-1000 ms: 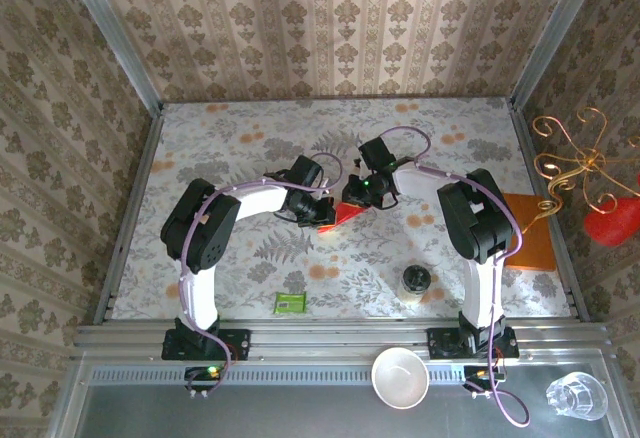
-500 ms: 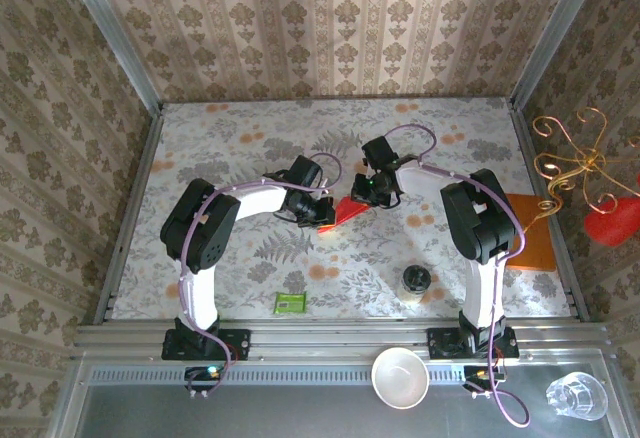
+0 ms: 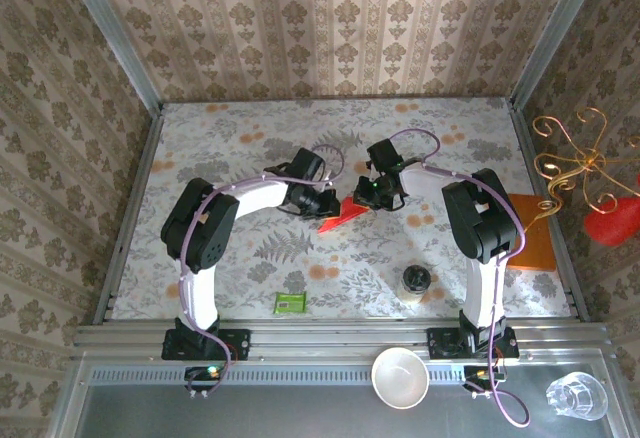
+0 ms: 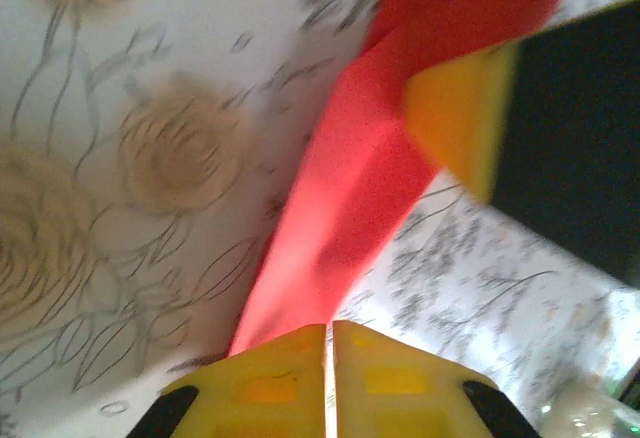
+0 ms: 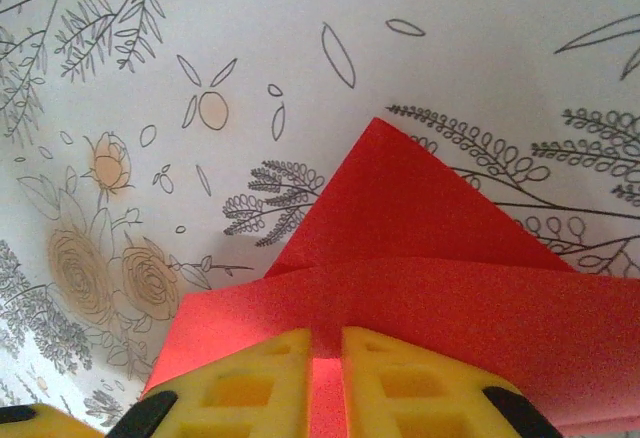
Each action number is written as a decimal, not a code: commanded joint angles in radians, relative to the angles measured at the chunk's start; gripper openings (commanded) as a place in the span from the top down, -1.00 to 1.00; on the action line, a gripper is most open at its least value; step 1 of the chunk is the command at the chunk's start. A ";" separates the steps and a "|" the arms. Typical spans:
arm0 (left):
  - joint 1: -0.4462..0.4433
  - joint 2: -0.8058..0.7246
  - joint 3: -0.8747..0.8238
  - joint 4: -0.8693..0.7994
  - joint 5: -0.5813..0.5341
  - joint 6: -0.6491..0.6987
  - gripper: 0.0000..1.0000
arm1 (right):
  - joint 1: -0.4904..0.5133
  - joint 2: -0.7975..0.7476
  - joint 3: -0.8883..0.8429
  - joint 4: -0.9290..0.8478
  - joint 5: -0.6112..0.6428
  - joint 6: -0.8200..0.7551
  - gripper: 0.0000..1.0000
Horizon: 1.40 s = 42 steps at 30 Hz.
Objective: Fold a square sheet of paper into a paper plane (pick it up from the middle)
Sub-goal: Fold the wing for the fifth time at the center of the table.
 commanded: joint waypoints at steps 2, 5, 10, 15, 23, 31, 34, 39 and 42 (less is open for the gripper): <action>-0.006 0.081 0.090 -0.019 0.008 -0.015 0.76 | -0.001 -0.043 -0.004 -0.017 -0.055 -0.027 0.63; -0.009 0.130 0.131 -0.044 0.007 -0.018 0.79 | -0.004 -0.052 0.000 -0.018 -0.066 -0.027 0.62; -0.011 0.150 0.132 -0.040 0.012 -0.023 0.81 | -0.012 -0.109 -0.013 -0.035 -0.041 -0.015 0.54; -0.011 0.140 0.122 -0.032 0.017 -0.023 0.81 | -0.012 -0.172 -0.038 -0.119 0.115 0.008 0.20; -0.012 0.138 0.121 -0.030 0.020 -0.022 0.80 | -0.011 -0.138 -0.023 -0.184 0.185 0.048 -0.04; -0.011 0.127 0.122 -0.027 0.024 -0.023 0.78 | 0.000 -0.078 0.006 -0.199 0.164 0.058 0.00; -0.011 0.121 0.122 -0.023 0.031 -0.022 0.78 | 0.000 -0.064 0.013 -0.198 0.162 0.056 0.03; -0.015 0.108 0.122 -0.017 0.050 -0.011 0.76 | -0.002 -0.039 0.024 -0.197 0.161 0.055 0.07; -0.019 0.103 0.121 -0.022 0.049 -0.002 0.76 | -0.002 -0.038 0.022 -0.180 0.142 0.054 0.06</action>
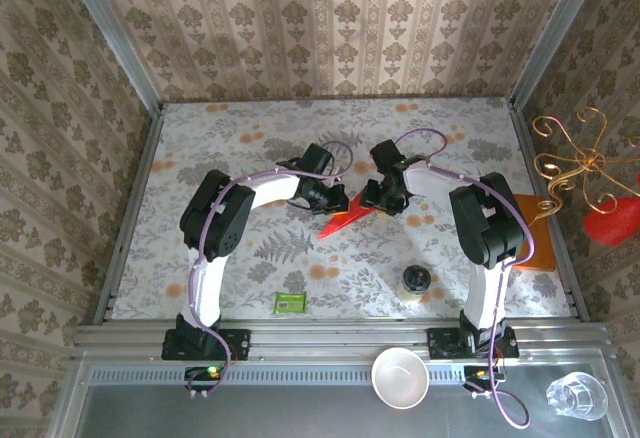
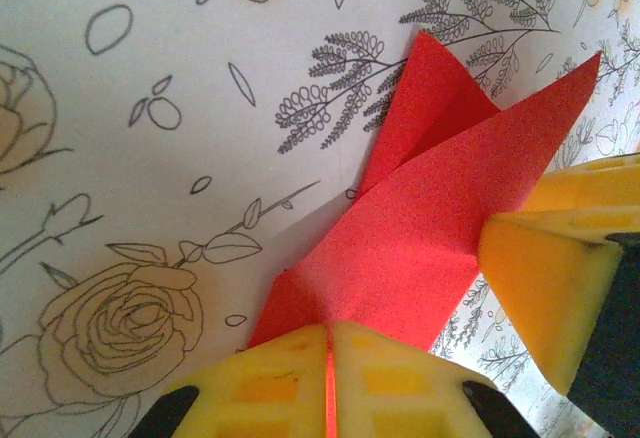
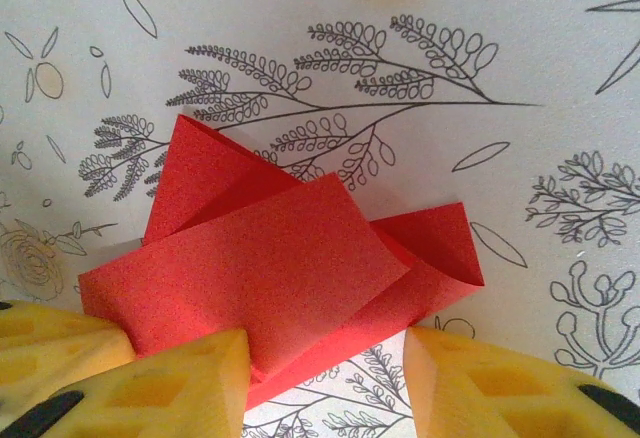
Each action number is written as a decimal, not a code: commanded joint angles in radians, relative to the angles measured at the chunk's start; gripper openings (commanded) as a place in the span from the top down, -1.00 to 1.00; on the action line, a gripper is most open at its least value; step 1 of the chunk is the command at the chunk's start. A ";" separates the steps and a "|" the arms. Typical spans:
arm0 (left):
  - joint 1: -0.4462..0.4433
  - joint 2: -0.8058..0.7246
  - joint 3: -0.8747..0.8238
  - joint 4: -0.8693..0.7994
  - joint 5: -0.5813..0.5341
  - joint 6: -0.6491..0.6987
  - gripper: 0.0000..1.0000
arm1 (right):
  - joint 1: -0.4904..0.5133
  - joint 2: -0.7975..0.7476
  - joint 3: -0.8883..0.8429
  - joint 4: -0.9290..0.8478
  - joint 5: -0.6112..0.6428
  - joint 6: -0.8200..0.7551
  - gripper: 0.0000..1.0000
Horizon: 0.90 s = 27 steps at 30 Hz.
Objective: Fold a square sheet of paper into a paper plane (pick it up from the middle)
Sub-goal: Fold the wing for the fifth time at the center of the table.
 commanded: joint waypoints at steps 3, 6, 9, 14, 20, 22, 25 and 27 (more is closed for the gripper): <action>-0.011 -0.034 -0.002 -0.021 0.023 0.016 0.76 | 0.005 0.001 0.015 0.016 -0.014 0.009 0.04; -0.013 -0.031 -0.002 -0.018 0.026 0.015 0.76 | 0.005 0.007 0.022 0.004 -0.001 0.010 0.02; -0.014 -0.037 -0.001 -0.018 0.027 0.017 0.76 | 0.004 0.029 0.026 -0.019 0.015 0.012 0.05; -0.018 -0.060 -0.005 -0.019 0.030 0.019 0.75 | 0.006 0.044 0.017 -0.030 0.030 0.013 0.21; -0.031 -0.095 -0.036 -0.019 0.041 0.028 0.73 | 0.006 0.046 0.006 -0.029 0.032 0.015 0.33; -0.032 -0.102 -0.052 -0.023 0.038 0.031 0.73 | 0.006 0.051 0.006 -0.031 0.036 0.015 0.37; -0.032 -0.108 -0.074 -0.027 0.037 0.031 0.73 | 0.006 0.055 0.004 -0.032 0.036 0.015 0.41; -0.033 -0.112 -0.086 -0.028 0.038 0.031 0.73 | 0.006 0.057 0.004 -0.032 0.035 0.015 0.43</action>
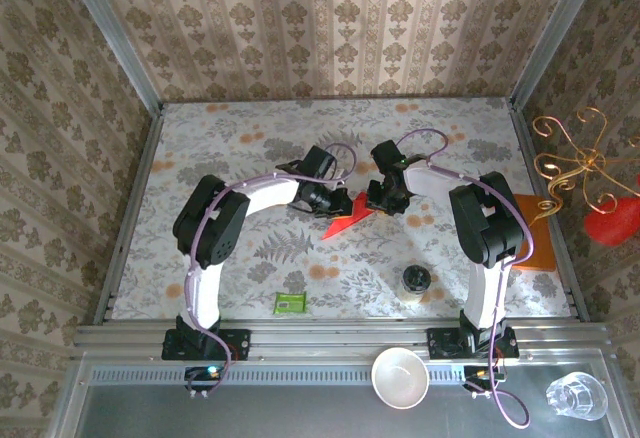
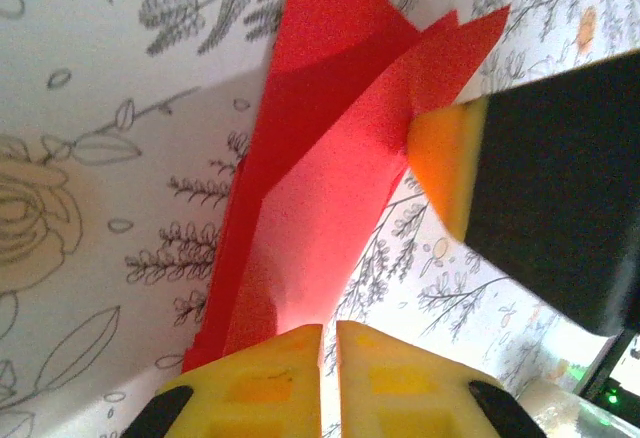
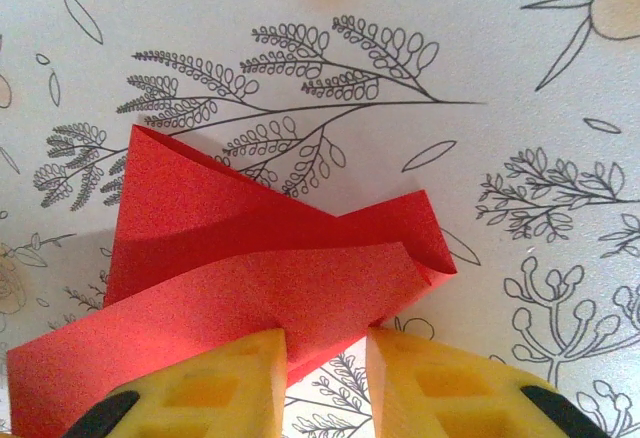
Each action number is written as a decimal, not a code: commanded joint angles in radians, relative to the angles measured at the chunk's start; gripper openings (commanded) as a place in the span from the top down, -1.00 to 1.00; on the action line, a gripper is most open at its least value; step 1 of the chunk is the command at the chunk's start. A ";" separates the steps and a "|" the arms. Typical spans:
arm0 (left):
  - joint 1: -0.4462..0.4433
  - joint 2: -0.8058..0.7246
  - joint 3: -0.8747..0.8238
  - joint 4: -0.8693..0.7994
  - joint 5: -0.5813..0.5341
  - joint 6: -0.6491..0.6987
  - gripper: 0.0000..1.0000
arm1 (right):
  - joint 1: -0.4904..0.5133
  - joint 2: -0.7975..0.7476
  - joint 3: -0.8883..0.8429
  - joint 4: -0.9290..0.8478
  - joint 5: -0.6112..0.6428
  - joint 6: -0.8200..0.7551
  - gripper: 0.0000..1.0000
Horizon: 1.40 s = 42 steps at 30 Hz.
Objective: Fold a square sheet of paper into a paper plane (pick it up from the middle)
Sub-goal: Fold the wing for the fifth time at the center of the table.
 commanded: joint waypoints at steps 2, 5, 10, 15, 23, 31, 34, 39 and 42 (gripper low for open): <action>0.000 -0.036 -0.035 -0.029 0.013 0.023 0.73 | 0.007 0.050 -0.002 -0.007 0.014 0.007 0.45; 0.001 -0.036 -0.043 -0.037 0.009 0.026 0.73 | 0.006 0.051 -0.002 -0.006 0.019 0.007 0.47; 0.001 -0.039 -0.065 -0.039 0.007 0.027 0.74 | 0.007 0.058 -0.004 -0.007 0.019 0.006 0.48; 0.001 -0.047 -0.092 -0.038 0.004 0.029 0.76 | 0.007 0.064 -0.007 -0.007 0.010 0.003 0.48; 0.002 -0.046 -0.116 -0.044 -0.008 0.036 0.79 | 0.005 0.068 -0.014 -0.004 -0.001 0.000 0.48; 0.001 -0.020 -0.121 -0.061 -0.027 0.050 0.79 | -0.020 -0.051 -0.049 0.052 -0.044 -0.015 0.37; 0.000 -0.010 -0.118 -0.069 -0.032 0.055 0.79 | -0.028 -0.155 -0.097 0.104 -0.044 -0.022 0.30; -0.002 0.001 -0.114 -0.080 -0.047 0.062 0.81 | -0.016 -0.238 -0.191 0.213 -0.128 0.021 0.36; -0.004 0.003 -0.116 -0.087 -0.056 0.066 0.82 | 0.020 -0.222 -0.215 0.273 -0.170 0.059 0.50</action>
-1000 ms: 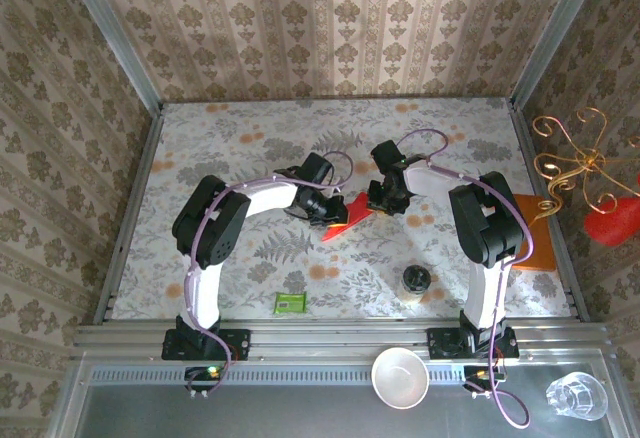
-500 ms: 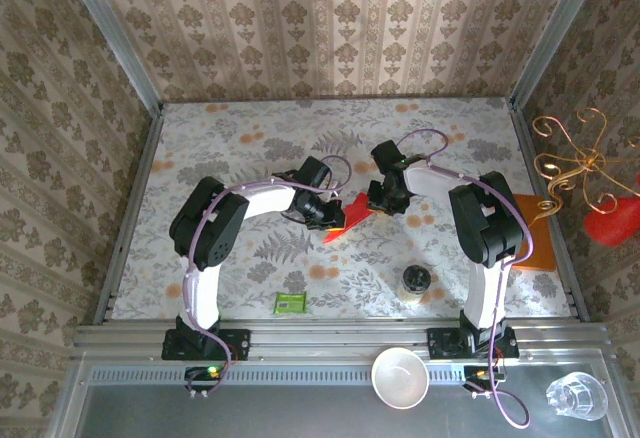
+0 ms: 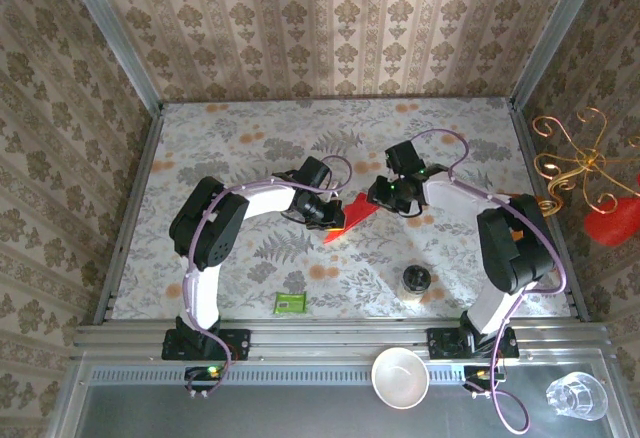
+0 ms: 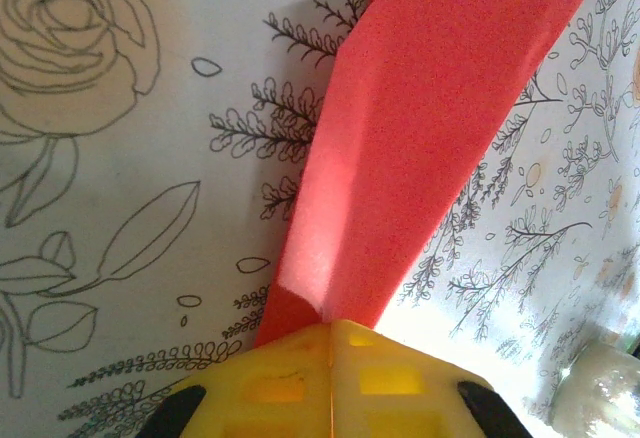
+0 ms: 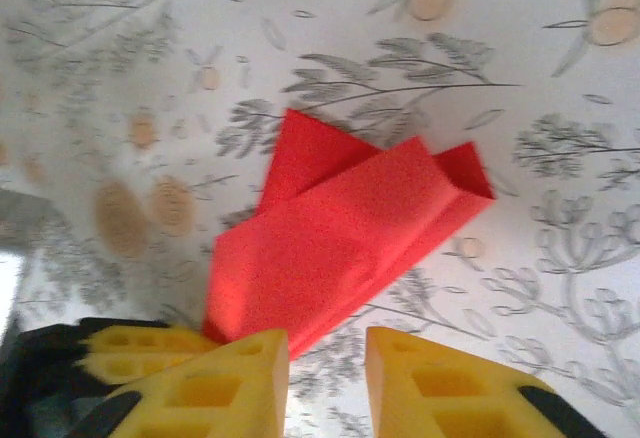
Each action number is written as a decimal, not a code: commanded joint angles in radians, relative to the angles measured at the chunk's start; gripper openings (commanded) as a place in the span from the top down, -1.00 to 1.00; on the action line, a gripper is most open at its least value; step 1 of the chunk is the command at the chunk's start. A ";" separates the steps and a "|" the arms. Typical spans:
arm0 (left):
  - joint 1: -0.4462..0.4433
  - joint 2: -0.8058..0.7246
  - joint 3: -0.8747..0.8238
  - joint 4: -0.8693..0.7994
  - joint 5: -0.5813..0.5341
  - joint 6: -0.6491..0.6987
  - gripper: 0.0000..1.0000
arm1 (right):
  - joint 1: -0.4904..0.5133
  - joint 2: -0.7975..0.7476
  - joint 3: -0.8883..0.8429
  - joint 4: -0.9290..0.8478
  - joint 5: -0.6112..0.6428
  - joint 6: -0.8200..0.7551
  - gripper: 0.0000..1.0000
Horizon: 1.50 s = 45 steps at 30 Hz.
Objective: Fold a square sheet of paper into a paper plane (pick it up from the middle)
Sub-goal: Fold the wing for the fifth time at the center of the table.
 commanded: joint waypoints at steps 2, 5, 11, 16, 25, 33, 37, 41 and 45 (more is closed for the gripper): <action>-0.005 0.026 -0.020 -0.080 -0.053 0.029 0.83 | 0.049 0.040 -0.036 0.132 -0.097 0.070 0.61; -0.004 0.028 -0.023 -0.082 -0.057 0.029 0.85 | 0.063 0.081 -0.034 0.190 -0.128 0.107 0.75; -0.005 0.027 -0.027 -0.079 -0.061 0.022 0.89 | 0.072 0.143 -0.031 0.243 -0.147 0.117 0.90; -0.005 0.022 -0.034 -0.078 -0.067 0.013 0.91 | 0.070 0.177 -0.041 0.255 -0.133 0.117 0.94; -0.005 0.004 -0.079 -0.062 -0.078 -0.031 0.96 | 0.004 0.174 -0.153 0.348 -0.107 0.108 0.95; -0.005 -0.011 -0.142 -0.038 -0.071 -0.057 1.00 | -0.151 0.147 -0.194 0.401 -0.118 0.060 0.91; -0.003 -0.015 -0.142 -0.032 -0.071 -0.057 1.00 | -0.214 0.152 -0.190 0.406 -0.123 0.049 0.90; -0.004 -0.017 -0.117 -0.031 -0.067 -0.052 1.00 | -0.213 0.097 -0.189 0.379 -0.094 0.032 0.89; -0.005 -0.013 -0.086 -0.039 -0.059 -0.046 1.00 | -0.186 -0.016 -0.208 0.329 -0.011 0.005 0.86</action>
